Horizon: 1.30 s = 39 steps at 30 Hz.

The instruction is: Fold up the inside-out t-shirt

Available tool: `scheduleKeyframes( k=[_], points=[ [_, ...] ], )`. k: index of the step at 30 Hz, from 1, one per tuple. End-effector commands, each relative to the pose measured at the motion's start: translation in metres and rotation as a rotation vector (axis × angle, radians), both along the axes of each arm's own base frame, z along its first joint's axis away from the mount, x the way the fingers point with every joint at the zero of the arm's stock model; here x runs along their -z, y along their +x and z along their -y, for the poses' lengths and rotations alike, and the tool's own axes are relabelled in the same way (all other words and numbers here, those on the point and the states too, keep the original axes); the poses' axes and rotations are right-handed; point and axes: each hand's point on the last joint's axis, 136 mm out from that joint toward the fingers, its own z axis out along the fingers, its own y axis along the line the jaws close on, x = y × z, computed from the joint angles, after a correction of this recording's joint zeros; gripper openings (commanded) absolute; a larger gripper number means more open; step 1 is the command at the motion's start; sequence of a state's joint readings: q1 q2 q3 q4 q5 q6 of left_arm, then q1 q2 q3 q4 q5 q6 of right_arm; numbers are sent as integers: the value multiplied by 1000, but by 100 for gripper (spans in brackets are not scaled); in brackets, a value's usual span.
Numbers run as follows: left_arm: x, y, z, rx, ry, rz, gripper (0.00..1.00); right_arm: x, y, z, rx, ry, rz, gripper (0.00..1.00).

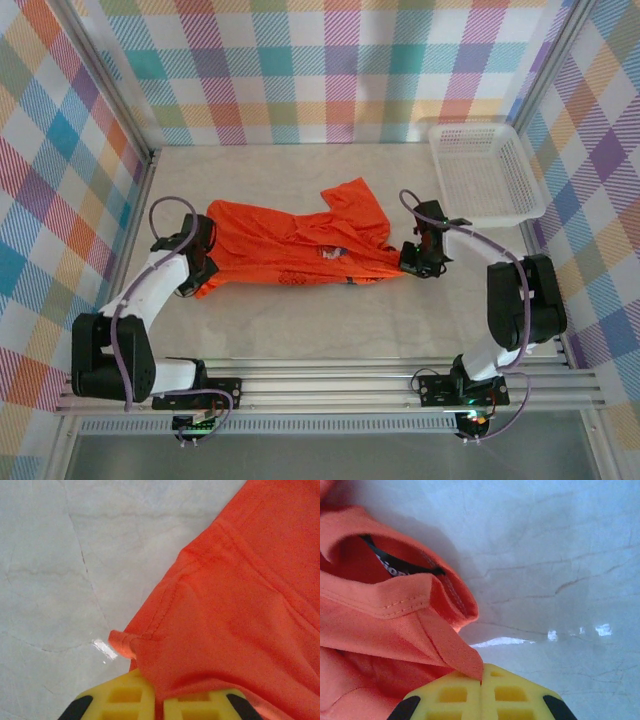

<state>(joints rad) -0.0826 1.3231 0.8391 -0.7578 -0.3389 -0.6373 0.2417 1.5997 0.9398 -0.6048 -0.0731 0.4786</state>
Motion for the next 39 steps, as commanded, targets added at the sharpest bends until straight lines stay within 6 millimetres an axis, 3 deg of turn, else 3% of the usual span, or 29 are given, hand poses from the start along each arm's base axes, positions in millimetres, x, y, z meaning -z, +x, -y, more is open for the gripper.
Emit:
scheduleKeyframes(
  k=[1, 2, 4, 6, 7, 9, 12, 15, 19, 23, 28, 35, 39],
  points=[
    [-6, -7, -7, -41, 39, 14, 11, -8, -14, 0, -12, 22, -1, 0],
    [-11, -8, -7, -45, 37, 42, 11, -12, -20, -2, -15, 37, 4, 0],
    [-20, -11, -5, -54, 29, 106, 20, -16, -34, -4, -17, 58, 6, 13],
    [-29, -16, -5, -67, 20, 175, 44, -17, -46, -4, -8, 79, 6, 33],
    [-35, -18, -5, -72, 18, 209, 60, -16, -53, -2, -3, 80, 5, 39],
    [-51, -19, -7, -69, 38, 278, 74, -19, -59, 2, 8, 68, 18, 42],
    [-76, -9, 4, -1, 29, 352, 75, -35, -51, -2, -1, 82, 59, 41],
    [-83, 21, 50, 154, -102, 382, 72, -54, -33, -25, -39, 132, 112, 39],
    [-52, 62, 118, 300, -324, 279, 71, -63, -7, -62, -104, 159, 132, 39],
    [-13, 100, 160, 368, -381, 135, 65, -38, 16, -82, -110, 185, 99, 38],
    [25, 142, 181, 398, -372, 32, 64, 3, 29, -79, -94, 142, 17, 33],
    [68, 189, 188, 394, -352, -33, 65, 21, 58, -50, -34, 110, 14, 32],
    [78, 215, 187, 398, -335, -36, 65, 35, 82, -35, 2, 98, -15, 32]
  ],
)
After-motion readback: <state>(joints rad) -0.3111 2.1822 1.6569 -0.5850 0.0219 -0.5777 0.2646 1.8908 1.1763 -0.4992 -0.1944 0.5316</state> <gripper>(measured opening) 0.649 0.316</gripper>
